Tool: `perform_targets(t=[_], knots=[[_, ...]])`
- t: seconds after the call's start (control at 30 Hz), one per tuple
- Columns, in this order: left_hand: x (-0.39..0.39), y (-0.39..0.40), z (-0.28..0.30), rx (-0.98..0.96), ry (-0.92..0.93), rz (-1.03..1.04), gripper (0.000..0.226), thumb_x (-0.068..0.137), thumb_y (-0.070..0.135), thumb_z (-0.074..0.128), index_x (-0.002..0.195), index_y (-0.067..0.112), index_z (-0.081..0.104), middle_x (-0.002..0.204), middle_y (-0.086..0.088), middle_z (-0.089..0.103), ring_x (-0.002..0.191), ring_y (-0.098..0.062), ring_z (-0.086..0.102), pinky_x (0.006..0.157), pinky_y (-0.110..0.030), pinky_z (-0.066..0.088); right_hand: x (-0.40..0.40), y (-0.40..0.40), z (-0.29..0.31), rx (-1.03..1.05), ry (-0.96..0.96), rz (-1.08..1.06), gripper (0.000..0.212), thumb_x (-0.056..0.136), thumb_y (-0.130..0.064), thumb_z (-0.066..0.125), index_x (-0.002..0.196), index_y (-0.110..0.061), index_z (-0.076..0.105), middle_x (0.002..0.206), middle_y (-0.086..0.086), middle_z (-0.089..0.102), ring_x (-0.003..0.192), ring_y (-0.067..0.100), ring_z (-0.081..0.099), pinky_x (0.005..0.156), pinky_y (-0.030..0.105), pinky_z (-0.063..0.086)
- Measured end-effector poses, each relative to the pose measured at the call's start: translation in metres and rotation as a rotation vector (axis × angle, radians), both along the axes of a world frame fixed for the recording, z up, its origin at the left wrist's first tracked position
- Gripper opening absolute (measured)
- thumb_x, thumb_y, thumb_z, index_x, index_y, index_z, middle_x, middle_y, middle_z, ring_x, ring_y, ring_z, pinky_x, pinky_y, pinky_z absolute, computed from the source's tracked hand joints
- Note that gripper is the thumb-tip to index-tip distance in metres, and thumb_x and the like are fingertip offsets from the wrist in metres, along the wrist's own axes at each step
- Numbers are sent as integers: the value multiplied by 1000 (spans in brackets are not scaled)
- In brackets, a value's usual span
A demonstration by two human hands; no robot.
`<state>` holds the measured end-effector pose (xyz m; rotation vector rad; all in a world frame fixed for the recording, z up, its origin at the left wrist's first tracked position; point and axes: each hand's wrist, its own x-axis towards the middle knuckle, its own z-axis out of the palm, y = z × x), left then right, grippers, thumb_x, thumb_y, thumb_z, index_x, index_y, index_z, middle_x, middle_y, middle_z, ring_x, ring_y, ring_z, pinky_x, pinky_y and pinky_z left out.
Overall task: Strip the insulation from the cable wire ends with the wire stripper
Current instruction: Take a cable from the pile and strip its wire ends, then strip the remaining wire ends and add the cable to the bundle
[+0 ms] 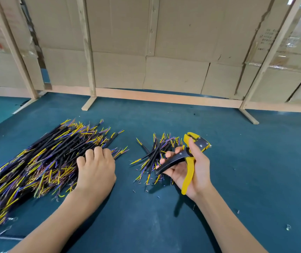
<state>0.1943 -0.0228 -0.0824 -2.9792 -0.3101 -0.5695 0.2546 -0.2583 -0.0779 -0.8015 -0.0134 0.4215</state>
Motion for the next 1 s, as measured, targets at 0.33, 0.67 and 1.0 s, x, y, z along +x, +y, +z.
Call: perform_targets(t=[0.33, 0.67, 1.0], knots=[[0, 0, 7, -146, -268, -216, 3, 96, 5, 61, 94, 7, 63, 85, -10, 56, 74, -36, 56, 64, -46, 40, -2, 2, 2, -10, -46, 17, 50, 88, -53, 71, 77, -6, 60, 81, 21, 60, 79, 41, 62, 78, 50, 56], [-17, -22, 21, -225, -346, -737, 28, 100, 16, 46, 122, 15, 64, 97, -7, 65, 77, -29, 67, 45, -41, 52, -17, 21, 13, -10, -228, -14, 8, 88, -6, 69, 90, -3, 62, 84, 18, 59, 72, 31, 61, 70, 47, 55], [-1, -29, 3, -856, -377, -821, 29, 101, 15, 54, 126, 23, 65, 99, 12, 59, 81, -8, 54, 71, -17, 44, -19, 15, 24, -151, -229, -14, 15, 76, 8, 68, 88, 0, 66, 102, 25, 70, 75, 30, 66, 62, 42, 55]])
